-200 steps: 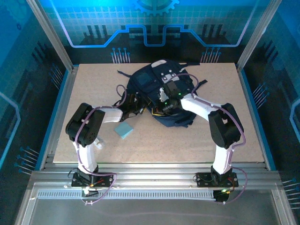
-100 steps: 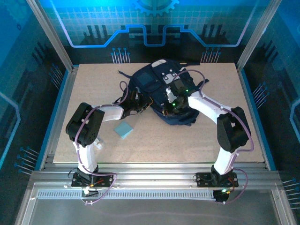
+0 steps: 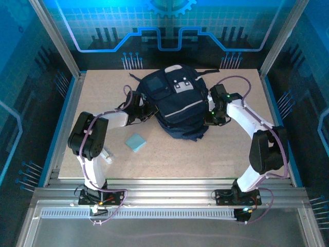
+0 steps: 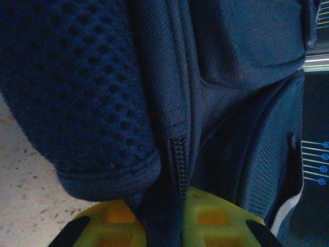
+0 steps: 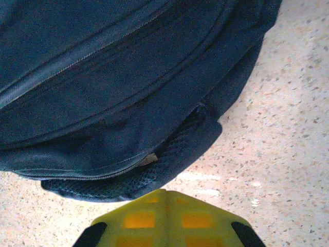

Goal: Pack books, pencil case, and school supplies into a backpack

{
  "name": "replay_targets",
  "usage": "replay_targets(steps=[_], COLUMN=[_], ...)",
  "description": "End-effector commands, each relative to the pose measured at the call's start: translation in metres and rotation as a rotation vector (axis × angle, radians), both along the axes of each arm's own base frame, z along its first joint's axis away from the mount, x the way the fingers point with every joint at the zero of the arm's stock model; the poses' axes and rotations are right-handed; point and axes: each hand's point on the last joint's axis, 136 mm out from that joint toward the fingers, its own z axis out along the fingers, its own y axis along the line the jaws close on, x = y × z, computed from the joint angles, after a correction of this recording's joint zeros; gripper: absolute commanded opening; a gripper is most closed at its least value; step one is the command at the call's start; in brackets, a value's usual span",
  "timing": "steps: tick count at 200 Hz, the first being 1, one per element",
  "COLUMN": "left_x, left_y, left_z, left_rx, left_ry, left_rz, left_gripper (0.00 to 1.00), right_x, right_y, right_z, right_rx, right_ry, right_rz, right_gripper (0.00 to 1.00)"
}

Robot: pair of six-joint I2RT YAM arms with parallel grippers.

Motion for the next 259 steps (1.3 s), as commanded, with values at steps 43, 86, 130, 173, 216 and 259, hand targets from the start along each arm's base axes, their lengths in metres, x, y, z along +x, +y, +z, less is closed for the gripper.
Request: replay_targets(steps=[43, 86, 130, 173, 216, 259], left_x=[-0.013, -0.021, -0.022, -0.023, -0.020, -0.017], left_y=[-0.013, -0.016, -0.018, -0.020, -0.016, -0.014], left_z=[0.016, 0.004, 0.006, 0.017, 0.024, 0.022], left_rx=[0.005, -0.029, -0.068, -0.105, -0.122, -0.142], left_ry=[-0.060, -0.023, -0.032, -0.055, -0.072, -0.070], left_rz=[-0.049, -0.051, -0.045, -0.045, -0.036, -0.021], left_gripper=[0.48, 0.69, 0.72, 0.72, 0.72, 0.72], right_x=[-0.011, -0.004, -0.005, 0.005, 0.019, 0.016], right_y=[0.088, 0.145, 0.164, 0.181, 0.175, 0.163], right_z=[0.033, 0.041, 0.022, -0.002, -0.036, -0.063], right_rx=[0.178, 0.157, 0.016, -0.049, -0.170, -0.212], right_ry=[-0.056, -0.070, -0.073, -0.100, -0.093, -0.040], right_rz=[0.091, 0.145, 0.115, 0.064, 0.015, 0.005], right_gripper=[0.23, 0.39, 0.48, 0.45, 0.28, 0.09])
